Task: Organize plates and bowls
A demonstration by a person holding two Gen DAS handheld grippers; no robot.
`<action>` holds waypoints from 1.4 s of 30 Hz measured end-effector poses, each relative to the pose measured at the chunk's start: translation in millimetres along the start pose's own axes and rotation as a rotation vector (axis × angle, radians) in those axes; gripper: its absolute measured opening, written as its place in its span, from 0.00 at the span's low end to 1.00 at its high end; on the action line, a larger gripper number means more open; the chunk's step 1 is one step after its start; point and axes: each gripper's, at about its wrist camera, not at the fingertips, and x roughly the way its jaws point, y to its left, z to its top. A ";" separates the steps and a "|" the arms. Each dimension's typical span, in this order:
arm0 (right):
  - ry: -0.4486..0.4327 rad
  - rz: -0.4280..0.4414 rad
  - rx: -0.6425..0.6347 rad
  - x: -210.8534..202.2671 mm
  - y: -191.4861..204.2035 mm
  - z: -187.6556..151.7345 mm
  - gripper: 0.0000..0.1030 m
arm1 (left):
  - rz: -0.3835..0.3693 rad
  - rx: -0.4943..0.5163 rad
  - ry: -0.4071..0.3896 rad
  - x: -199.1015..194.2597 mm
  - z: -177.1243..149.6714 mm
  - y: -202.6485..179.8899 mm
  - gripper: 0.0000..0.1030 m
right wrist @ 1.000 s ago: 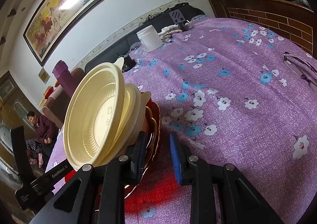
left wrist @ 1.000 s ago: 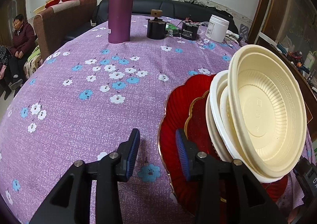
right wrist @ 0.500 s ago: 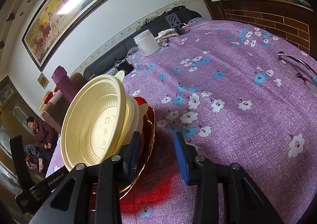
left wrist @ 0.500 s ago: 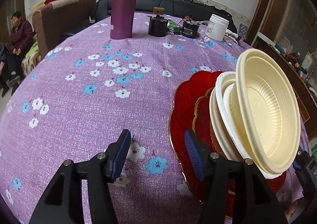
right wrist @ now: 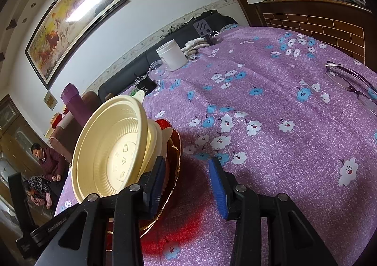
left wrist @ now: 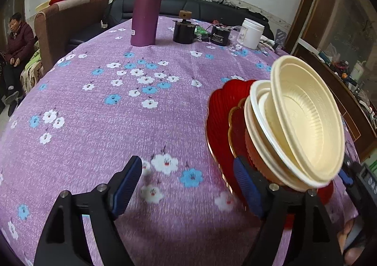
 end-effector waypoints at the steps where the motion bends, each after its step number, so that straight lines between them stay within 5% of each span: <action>1: -0.003 0.000 0.001 -0.7 -0.4 0.1 0.41 | -0.001 0.004 -0.013 -4.2 -2.7 -0.2 0.78; 12: -0.143 -0.068 -0.119 -49.4 9.5 -28.3 0.63 | 0.095 0.143 -0.366 -65.0 -42.2 -28.4 1.00; 19: -0.261 -0.107 -0.204 -69.6 21.9 -43.7 0.89 | 0.232 0.282 -0.293 -52.0 -43.1 -53.0 1.00; 42: -0.236 -0.101 -0.261 -62.8 31.0 -46.4 1.00 | 0.275 0.317 -0.316 -57.4 -45.9 -52.6 1.00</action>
